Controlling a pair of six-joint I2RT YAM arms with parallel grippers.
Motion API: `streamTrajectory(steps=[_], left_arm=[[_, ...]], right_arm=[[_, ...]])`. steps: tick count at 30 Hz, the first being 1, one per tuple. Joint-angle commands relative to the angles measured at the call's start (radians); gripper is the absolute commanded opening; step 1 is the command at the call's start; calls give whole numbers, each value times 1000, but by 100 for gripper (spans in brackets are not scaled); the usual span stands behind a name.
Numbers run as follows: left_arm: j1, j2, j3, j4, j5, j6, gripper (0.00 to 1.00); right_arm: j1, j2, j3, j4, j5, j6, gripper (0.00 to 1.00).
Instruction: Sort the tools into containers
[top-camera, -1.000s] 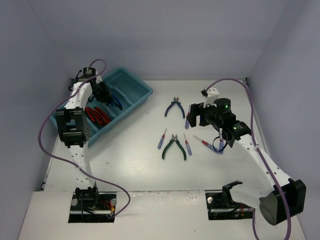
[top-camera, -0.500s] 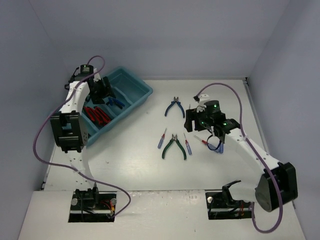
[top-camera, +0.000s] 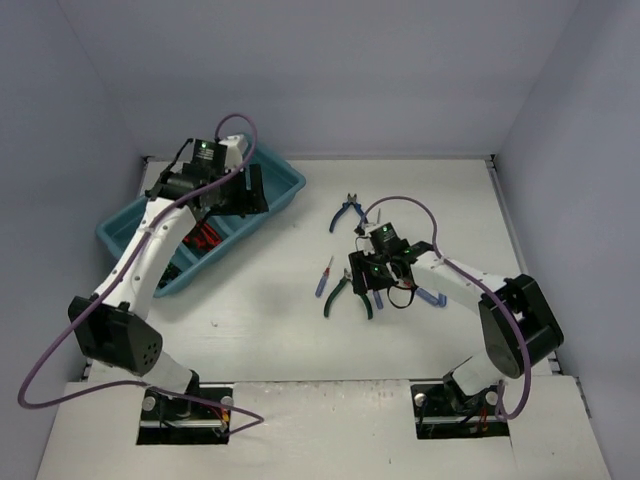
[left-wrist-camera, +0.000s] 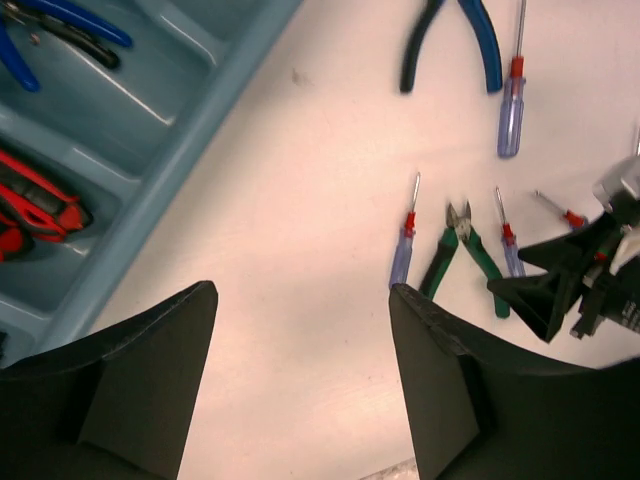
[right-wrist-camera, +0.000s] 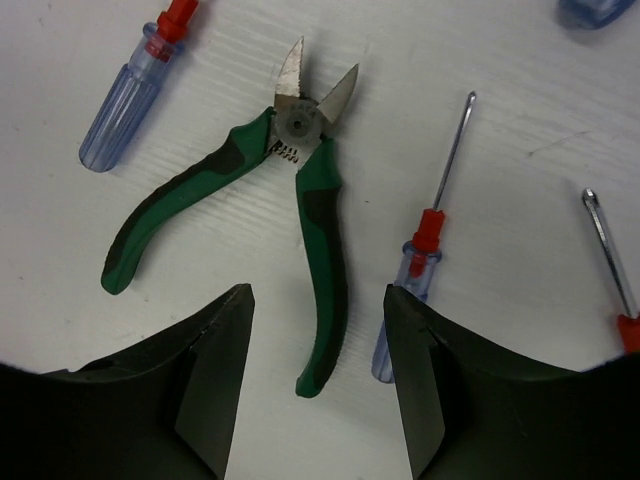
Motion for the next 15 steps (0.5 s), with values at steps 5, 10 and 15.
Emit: streamTrajectory(steps=[5,10,15], left_arm=[[-79,-92,-98,2,-48,-26,66],[-110,-112,-131,2,-53,-34,66],[-142,-118,-142,1,-27,-36,66]], right_arm=[[58,84,-9,4,83,58,50],[77,118,-16,4,117,75,42],[84,25,-20,4,166,71,7]])
